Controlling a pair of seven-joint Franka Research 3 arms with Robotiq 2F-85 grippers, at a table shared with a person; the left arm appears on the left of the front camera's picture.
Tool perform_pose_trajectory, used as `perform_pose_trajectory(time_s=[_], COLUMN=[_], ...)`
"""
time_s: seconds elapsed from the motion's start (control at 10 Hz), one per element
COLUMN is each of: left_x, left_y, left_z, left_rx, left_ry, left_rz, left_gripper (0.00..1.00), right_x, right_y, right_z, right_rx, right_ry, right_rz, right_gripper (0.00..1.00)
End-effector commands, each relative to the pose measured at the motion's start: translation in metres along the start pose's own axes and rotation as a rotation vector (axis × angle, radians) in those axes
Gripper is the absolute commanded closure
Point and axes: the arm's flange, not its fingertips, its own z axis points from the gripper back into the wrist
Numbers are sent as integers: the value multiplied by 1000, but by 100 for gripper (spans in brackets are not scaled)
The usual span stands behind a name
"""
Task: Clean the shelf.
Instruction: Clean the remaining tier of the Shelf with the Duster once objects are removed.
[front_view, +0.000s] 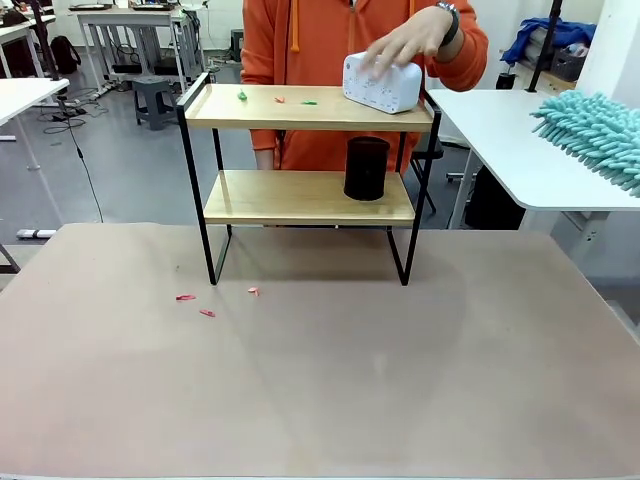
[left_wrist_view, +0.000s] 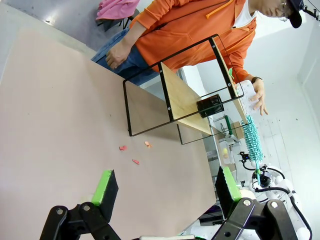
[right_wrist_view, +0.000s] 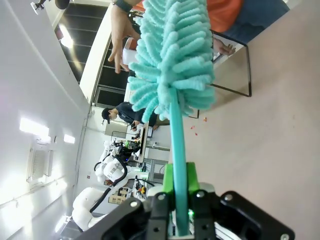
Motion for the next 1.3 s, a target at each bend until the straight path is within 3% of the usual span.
perform_pose_trajectory(time_s=[0.0, 0.3, 0.5, 0.6, 0.8, 1.0, 1.1, 1.2], left_x=[-3, -3, -3, -3, -3, -3, -3, -3], left_y=[-1, -1, -1, -1, -1, -1, -1, -1], left_z=[-2, -2, -2, -2, -2, -2, -2, -2], left_rx=[-16, -16, -16, -16, -16, -16, -16, -16], left_ry=[-16, -16, -16, -16, -16, -16, -16, -16], left_rz=[-20, -20, -20, -20, -20, -20, -20, -20], left_gripper=[0, 0, 0, 0, 0, 0, 0, 0], right_x=[-1, 0, 17, 21, 3, -20, -27, -29], right_y=[-1, 0, 81, 131, 193, 214, 210, 229], right_z=[0, 0, -38, -70, -133, -181, -187, -173], right_rx=[8, 0, -81, -124, -166, -179, -198, -165], right_ry=[6, 0, -141, -151, -40, 60, 80, 47], right_rz=[24, 0, 180, 284, 462, 548, 570, 557], right_gripper=[87, 87, 87, 87, 87, 87, 87, 87])
